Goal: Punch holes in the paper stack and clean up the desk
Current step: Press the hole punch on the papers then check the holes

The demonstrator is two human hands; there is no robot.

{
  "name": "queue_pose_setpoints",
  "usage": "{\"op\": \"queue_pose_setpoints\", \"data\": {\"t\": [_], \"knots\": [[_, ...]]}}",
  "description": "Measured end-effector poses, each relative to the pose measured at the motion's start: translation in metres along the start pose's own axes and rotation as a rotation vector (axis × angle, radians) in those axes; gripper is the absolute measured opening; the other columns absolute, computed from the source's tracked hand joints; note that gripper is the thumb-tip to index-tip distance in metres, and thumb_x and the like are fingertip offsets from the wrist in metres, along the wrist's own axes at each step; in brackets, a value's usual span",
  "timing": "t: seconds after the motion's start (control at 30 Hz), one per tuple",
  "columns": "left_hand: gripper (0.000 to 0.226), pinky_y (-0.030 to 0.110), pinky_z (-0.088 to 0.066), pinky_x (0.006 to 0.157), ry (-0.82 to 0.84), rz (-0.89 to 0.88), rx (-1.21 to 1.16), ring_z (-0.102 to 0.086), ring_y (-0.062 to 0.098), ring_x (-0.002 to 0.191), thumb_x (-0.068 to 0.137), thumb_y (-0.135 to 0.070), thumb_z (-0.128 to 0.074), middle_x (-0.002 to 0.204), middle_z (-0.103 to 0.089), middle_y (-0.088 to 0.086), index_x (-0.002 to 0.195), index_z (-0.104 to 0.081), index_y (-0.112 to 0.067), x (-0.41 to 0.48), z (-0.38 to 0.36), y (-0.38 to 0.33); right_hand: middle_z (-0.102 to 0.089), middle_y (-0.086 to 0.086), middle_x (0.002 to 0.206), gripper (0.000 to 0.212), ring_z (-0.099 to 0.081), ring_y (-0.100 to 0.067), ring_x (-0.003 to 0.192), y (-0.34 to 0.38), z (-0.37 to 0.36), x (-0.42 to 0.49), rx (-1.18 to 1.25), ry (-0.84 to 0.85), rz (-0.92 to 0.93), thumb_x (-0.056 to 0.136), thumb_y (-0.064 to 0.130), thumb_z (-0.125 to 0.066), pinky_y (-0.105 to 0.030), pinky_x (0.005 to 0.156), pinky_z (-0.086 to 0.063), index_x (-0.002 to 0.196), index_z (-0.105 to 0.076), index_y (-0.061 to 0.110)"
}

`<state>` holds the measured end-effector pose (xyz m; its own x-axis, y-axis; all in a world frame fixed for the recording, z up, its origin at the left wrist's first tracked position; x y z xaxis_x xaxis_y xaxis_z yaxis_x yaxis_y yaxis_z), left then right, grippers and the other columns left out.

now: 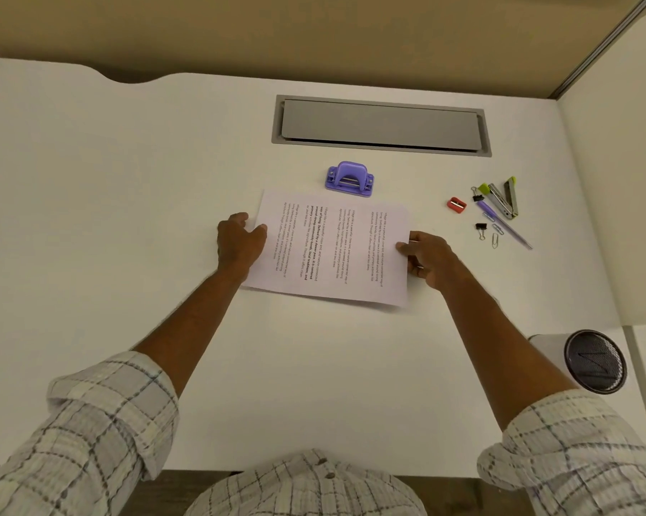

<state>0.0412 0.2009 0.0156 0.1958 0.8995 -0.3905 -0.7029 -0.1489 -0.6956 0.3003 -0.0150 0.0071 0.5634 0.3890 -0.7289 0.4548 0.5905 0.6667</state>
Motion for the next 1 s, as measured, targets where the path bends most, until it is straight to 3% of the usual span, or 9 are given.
{"op": "queue_pose_setpoints", "data": {"t": [0.1,0.2,0.27,0.43,0.57,0.63,0.8,1.0], "knots": [[0.055,0.041,-0.046,0.11,0.01,0.012,-0.013,-0.055,0.031,0.13,0.097,-0.031,-0.066,0.147,-0.05,0.012,0.146,-0.051,-0.01,-0.003,0.001,0.004,-0.074,-0.004,0.101,0.016,-0.071,-0.019,0.086,-0.003,0.003,0.0,0.011,0.049,-0.008,0.094,0.004,-0.067,-0.029,0.068,-0.056,0.102,-0.068,0.017],[0.057,0.042,-0.046,0.111,0.02,0.015,-0.019,-0.055,0.03,0.131,0.096,-0.033,-0.067,0.146,-0.051,0.011,0.146,-0.05,-0.011,-0.006,0.003,0.006,-0.072,-0.01,0.112,0.024,-0.069,-0.026,0.099,-0.005,0.006,-0.001,0.008,0.085,-0.011,0.095,0.002,-0.066,-0.04,0.093,-0.057,0.117,-0.065,0.012],[0.059,0.043,-0.046,0.111,0.022,0.0,0.009,-0.055,0.031,0.131,0.095,-0.034,-0.068,0.146,-0.051,0.012,0.147,-0.05,-0.011,-0.009,0.005,0.007,-0.07,-0.013,0.118,0.032,-0.066,-0.03,0.106,-0.007,0.008,-0.003,0.003,0.104,-0.02,0.096,0.002,-0.064,-0.044,0.1,-0.054,0.126,-0.062,0.009],[0.067,0.052,-0.041,0.115,0.001,-0.133,0.178,-0.042,0.033,0.142,0.096,-0.038,-0.066,0.151,-0.045,0.014,0.153,-0.041,-0.011,-0.019,0.003,0.0,-0.067,-0.017,0.125,0.037,-0.065,-0.03,0.106,-0.011,0.009,-0.011,-0.036,0.176,-0.043,0.098,0.002,-0.061,-0.036,0.08,-0.056,0.134,-0.059,0.004],[0.09,0.053,-0.028,0.121,-0.002,-0.276,0.308,-0.024,0.032,0.154,0.095,-0.037,-0.069,0.168,-0.02,0.011,0.162,-0.014,-0.011,-0.032,-0.002,-0.016,-0.067,-0.017,0.126,0.036,-0.066,-0.031,0.108,-0.014,0.012,-0.015,-0.068,0.175,-0.044,0.097,0.003,-0.062,-0.04,0.087,-0.056,0.133,-0.06,0.004],[0.096,0.05,-0.025,0.123,-0.015,-0.351,0.353,-0.019,0.031,0.156,0.095,-0.034,-0.07,0.171,-0.011,0.009,0.163,-0.006,-0.012,-0.036,-0.004,-0.023,-0.068,-0.015,0.124,0.034,-0.067,-0.029,0.104,-0.014,0.015,-0.017,-0.082,0.181,-0.042,0.097,0.003,-0.063,-0.037,0.082,-0.057,0.131,-0.061,0.005],[0.06,0.043,-0.025,0.123,0.217,-0.56,0.362,-0.031,0.025,0.151,0.102,-0.036,-0.057,0.163,-0.036,0.005,0.156,-0.037,-0.017,-0.042,-0.021,-0.039,-0.072,-0.01,0.117,0.029,-0.071,-0.024,0.097,-0.009,0.017,-0.027,-0.128,0.22,0.0,0.096,0.005,-0.065,-0.032,0.072,-0.058,0.124,-0.064,0.011],[0.059,0.045,-0.031,0.122,0.529,-0.512,0.456,-0.038,0.026,0.149,0.105,-0.046,-0.047,0.163,-0.037,0.003,0.157,-0.035,-0.021,-0.042,-0.043,-0.057,-0.075,-0.002,0.106,0.02,-0.076,-0.014,0.084,0.016,0.019,-0.044,-0.205,0.281,0.102,0.096,0.008,-0.066,-0.026,0.067,-0.061,0.113,-0.067,0.018]]}}
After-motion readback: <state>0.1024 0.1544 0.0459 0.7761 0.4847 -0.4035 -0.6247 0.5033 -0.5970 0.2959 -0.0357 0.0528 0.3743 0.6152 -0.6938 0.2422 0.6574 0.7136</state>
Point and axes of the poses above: each hand's wrist, its own x-axis towards the middle knuckle, its own z-axis out of the back of the hand, y = z × x, the point moved 2 cm from there along x, towards the middle knuckle
